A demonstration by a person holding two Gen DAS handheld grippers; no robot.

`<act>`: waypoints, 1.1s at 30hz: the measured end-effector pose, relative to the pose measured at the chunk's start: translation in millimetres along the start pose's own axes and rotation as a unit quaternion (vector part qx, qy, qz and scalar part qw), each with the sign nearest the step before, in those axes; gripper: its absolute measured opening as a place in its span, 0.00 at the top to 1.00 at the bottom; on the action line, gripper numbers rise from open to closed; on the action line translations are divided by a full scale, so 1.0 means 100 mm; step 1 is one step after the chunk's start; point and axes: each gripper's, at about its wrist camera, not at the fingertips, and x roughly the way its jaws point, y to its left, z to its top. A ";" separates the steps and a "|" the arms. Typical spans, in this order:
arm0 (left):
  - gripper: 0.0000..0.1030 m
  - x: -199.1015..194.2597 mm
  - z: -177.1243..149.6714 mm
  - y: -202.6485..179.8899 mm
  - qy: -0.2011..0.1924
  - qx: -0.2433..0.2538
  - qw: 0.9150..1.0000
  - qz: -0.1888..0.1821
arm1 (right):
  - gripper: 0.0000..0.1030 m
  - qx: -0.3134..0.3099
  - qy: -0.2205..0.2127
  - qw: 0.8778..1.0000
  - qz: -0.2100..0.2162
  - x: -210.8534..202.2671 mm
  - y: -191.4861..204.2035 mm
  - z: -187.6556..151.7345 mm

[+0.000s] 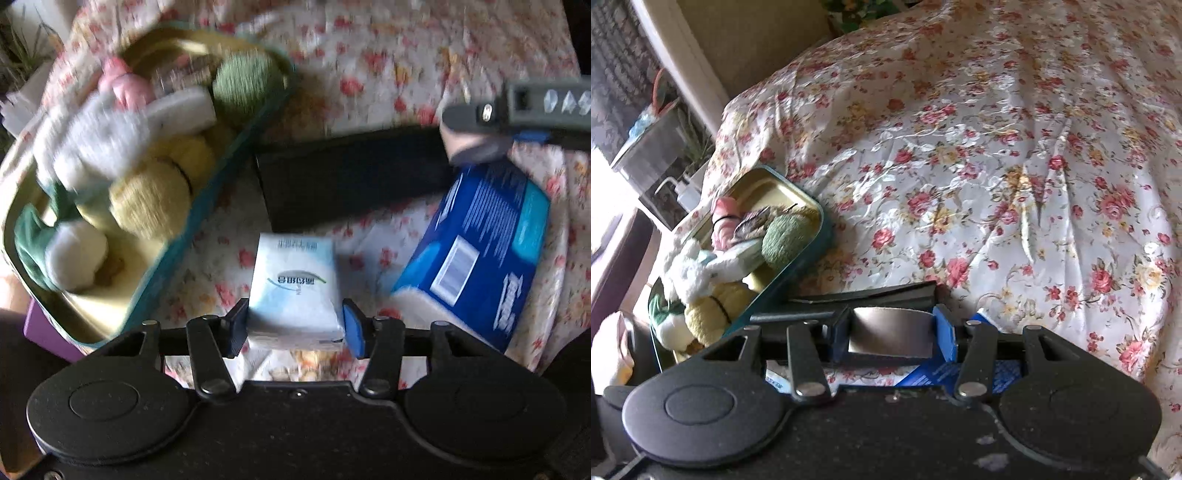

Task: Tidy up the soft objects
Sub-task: 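Grasp the white tissue packet with the left tool while the right tool holds the tape roll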

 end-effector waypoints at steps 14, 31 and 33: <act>0.52 -0.56 0.33 0.55 -0.095 -0.095 0.991 -0.028 | 0.54 0.014 0.001 1.000 -0.011 0.03 -0.02 0.00; 0.52 -1.19 0.49 1.45 -0.218 -0.201 0.953 0.057 | 0.54 0.003 0.005 1.000 -0.009 0.04 0.01 -0.03; 0.52 -1.19 0.51 1.56 -0.226 -0.211 0.947 0.091 | 0.54 0.002 0.006 1.000 -0.010 0.05 0.02 -0.03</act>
